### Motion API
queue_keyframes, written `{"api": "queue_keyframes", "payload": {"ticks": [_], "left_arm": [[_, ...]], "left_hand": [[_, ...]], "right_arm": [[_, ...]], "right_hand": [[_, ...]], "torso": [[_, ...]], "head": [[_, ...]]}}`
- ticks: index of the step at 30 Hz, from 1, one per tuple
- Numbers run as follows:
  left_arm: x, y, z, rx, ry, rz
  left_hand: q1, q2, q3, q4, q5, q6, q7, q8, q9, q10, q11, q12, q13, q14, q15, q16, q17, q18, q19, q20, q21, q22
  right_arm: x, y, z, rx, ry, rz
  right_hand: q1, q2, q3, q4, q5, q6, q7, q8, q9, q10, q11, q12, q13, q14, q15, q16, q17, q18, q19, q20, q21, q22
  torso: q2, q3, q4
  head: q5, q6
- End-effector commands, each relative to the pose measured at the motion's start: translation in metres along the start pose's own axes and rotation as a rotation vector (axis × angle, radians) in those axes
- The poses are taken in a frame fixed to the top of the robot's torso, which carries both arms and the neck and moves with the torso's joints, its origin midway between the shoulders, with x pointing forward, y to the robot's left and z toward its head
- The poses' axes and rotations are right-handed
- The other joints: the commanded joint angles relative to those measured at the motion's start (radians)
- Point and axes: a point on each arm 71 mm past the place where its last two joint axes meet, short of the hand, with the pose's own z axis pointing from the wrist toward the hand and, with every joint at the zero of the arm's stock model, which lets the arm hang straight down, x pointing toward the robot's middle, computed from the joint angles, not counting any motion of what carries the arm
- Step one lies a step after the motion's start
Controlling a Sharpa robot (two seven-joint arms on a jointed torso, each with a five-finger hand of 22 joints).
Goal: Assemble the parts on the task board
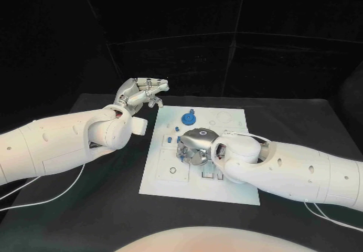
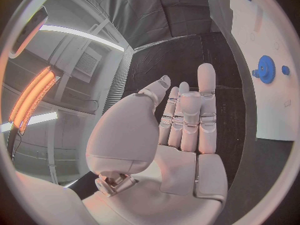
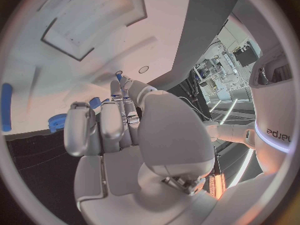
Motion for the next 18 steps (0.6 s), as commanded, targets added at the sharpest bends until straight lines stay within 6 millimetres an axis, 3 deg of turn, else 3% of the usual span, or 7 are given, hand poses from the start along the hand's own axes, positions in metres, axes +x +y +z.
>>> {"api": "queue_keyframes", "payload": {"ticks": [1,18], "left_arm": [[0.0011,-0.0012,0.0004,0.004,0.011,-0.009],[0.0009,-0.0012,0.0004,0.004,0.011,-0.009]], "left_hand": [[0.01,0.001,0.001,-0.006,0.002,-0.009,-0.001,0.003,0.0,-0.007,0.003,0.005,-0.001,-0.005,0.0,0.003,-0.001,0.013,0.0,-0.003,-0.004,-0.001],[0.011,0.001,0.001,-0.006,0.002,-0.009,-0.001,0.004,0.0,-0.008,0.003,0.005,-0.001,-0.005,0.0,0.003,-0.002,0.013,0.0,-0.003,-0.004,-0.002]], "right_arm": [[0.0031,0.0001,0.0001,0.006,0.027,-0.018],[0.0012,-0.0004,-0.0029,0.005,-0.004,-0.018]], "right_hand": [[-0.011,0.0,-0.002,0.004,0.004,0.007,-0.002,0.0,0.001,0.008,0.002,-0.005,-0.001,0.026,-0.003,-0.006,-0.001,-0.015,-0.002,0.003,-0.001,0.007],[-0.013,0.001,-0.003,0.004,0.004,0.007,-0.003,0.0,0.001,0.008,0.001,-0.005,-0.001,0.026,-0.003,-0.006,-0.001,-0.015,-0.003,0.003,-0.002,0.006]], "torso": [[0.0,0.0002,0.0001],[0.0,0.0006,0.0]], "head": [[-0.001,-0.001],[0.001,-0.002]]}}
